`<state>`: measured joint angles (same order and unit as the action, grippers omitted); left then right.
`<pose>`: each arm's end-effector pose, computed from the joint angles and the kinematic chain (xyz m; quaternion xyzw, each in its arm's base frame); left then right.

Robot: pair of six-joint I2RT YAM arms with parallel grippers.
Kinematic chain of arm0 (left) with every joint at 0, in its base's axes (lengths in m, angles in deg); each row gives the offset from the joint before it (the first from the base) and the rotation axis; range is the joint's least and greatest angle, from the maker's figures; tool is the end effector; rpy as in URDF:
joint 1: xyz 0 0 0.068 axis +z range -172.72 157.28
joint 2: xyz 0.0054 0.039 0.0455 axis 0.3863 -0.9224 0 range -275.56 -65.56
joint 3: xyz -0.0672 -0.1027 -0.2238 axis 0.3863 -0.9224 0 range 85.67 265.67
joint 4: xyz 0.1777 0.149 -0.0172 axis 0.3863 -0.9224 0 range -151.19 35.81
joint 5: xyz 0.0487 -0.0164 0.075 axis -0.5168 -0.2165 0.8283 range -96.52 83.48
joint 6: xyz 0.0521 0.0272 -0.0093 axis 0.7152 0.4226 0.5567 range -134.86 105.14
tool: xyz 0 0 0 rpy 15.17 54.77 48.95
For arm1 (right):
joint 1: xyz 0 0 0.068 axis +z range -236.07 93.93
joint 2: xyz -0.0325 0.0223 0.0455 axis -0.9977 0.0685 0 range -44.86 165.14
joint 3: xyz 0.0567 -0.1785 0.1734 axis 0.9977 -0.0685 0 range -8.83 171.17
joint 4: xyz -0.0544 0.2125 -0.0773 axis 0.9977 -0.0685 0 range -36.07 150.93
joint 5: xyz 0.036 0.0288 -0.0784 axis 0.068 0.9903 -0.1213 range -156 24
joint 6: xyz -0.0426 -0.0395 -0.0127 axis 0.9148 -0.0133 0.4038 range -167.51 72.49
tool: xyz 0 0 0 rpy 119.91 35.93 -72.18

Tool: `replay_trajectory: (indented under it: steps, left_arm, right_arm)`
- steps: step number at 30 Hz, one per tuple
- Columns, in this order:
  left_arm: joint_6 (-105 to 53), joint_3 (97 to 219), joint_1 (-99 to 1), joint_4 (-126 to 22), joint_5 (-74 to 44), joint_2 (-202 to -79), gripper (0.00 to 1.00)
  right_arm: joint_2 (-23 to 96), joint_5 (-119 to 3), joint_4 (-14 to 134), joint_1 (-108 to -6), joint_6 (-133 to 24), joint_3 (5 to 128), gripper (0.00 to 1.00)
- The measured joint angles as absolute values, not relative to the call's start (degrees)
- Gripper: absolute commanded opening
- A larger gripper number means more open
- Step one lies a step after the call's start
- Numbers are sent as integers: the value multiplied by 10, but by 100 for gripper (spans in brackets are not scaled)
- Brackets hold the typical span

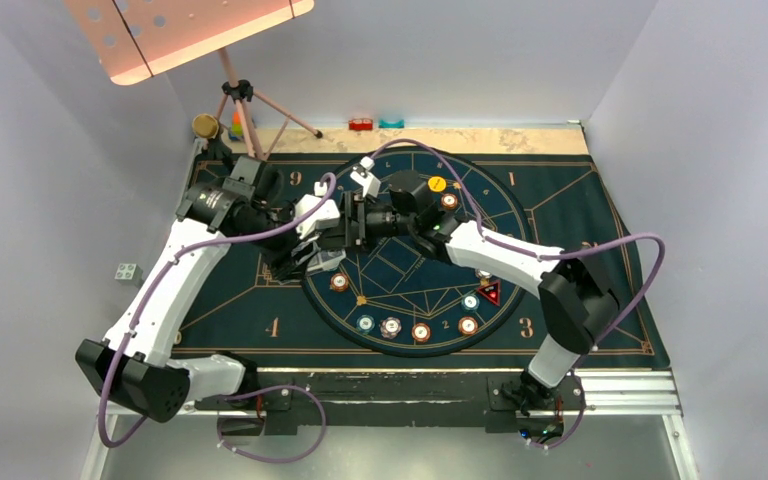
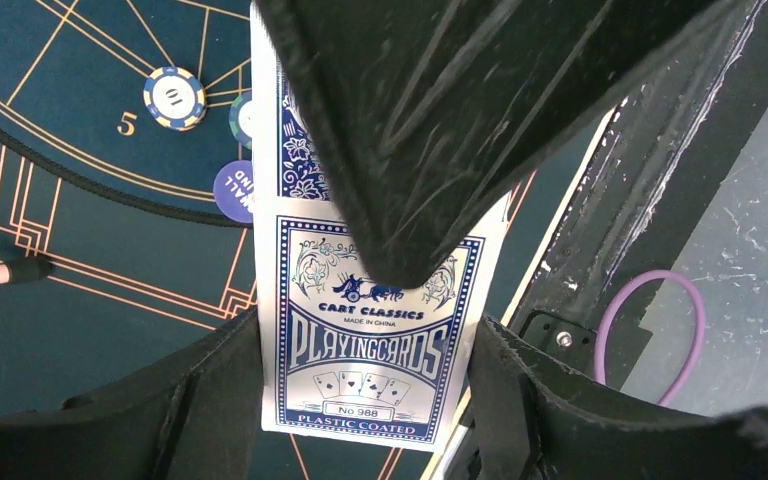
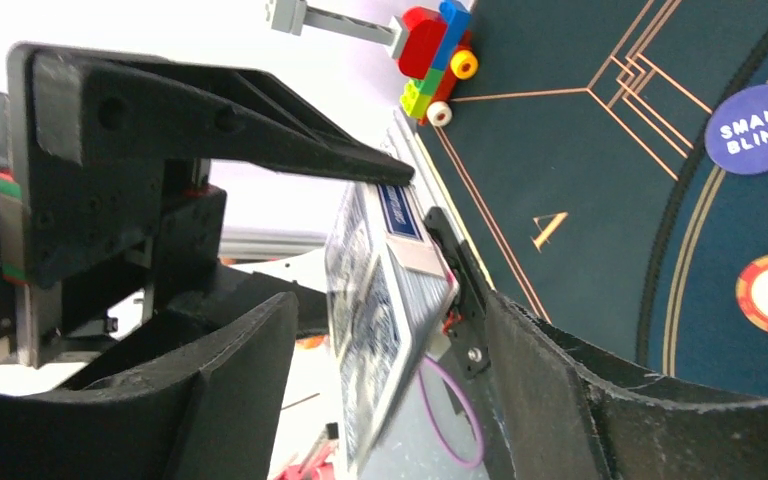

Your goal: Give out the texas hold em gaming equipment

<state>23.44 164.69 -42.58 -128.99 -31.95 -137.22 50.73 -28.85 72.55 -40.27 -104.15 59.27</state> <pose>0.1729 -0.0823 0.3290 0.5026 0.8151 -0.1824 0.2230 0.2363 0.2808 0.2828 -0.1197 0.7712 0.6045 0.1597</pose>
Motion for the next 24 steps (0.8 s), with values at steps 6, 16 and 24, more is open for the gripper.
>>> replay_trajectory:
  steps: [6, 16, 24]
  left_arm:
    - [232, 1650, -426, -1290, -317, -1377, 0]
    - [231, 1652, -426, -1291, -310, -1377, 0]
    - [229, 1662, -427, -1293, -302, -1382, 79]
  right_arm:
    - [540, -275, 758, -394, -1069, 617, 51]
    - [560, -266, 781, -393, -1103, 619, 27]
    - [564, -259, 809, -396, -1139, 612, 8]
